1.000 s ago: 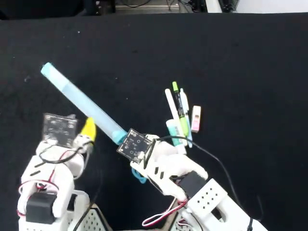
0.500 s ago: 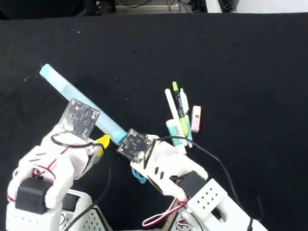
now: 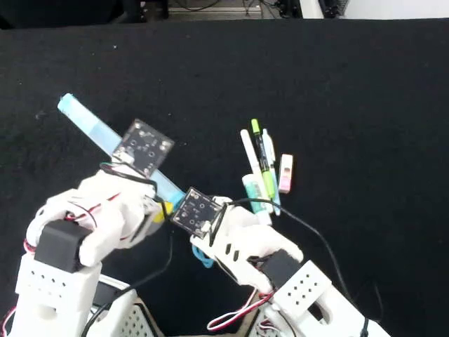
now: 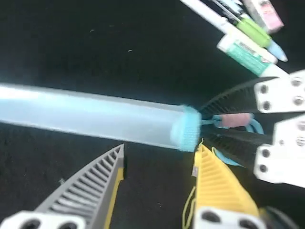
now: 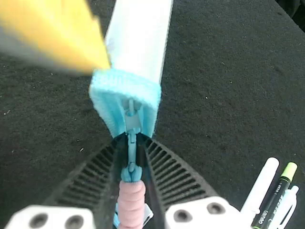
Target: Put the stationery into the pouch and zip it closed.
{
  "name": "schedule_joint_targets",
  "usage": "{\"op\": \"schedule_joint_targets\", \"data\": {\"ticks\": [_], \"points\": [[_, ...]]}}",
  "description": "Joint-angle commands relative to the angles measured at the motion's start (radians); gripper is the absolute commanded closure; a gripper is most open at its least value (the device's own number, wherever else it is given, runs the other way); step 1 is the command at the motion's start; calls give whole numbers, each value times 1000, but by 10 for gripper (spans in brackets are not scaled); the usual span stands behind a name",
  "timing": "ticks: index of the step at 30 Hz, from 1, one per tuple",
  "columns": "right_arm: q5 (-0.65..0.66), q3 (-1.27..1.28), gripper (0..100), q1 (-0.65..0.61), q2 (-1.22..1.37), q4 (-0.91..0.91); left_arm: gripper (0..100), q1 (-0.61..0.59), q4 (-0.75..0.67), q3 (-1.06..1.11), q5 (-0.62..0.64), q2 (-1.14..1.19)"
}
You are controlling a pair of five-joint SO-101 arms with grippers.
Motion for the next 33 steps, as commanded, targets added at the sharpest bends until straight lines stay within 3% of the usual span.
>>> {"op": "schedule_joint_targets", "data": {"ticks": [1, 28, 33], "points": [[-5, -42, 988, -8, -1, 9, 765, 70, -2, -28, -3, 2], [-5, -41, 988, -8, -10, 9, 762, 77, -34, 4, -6, 3], [-5, -39, 988, -8, -10, 9, 765, 76, -86, 99, -8, -2]]}}
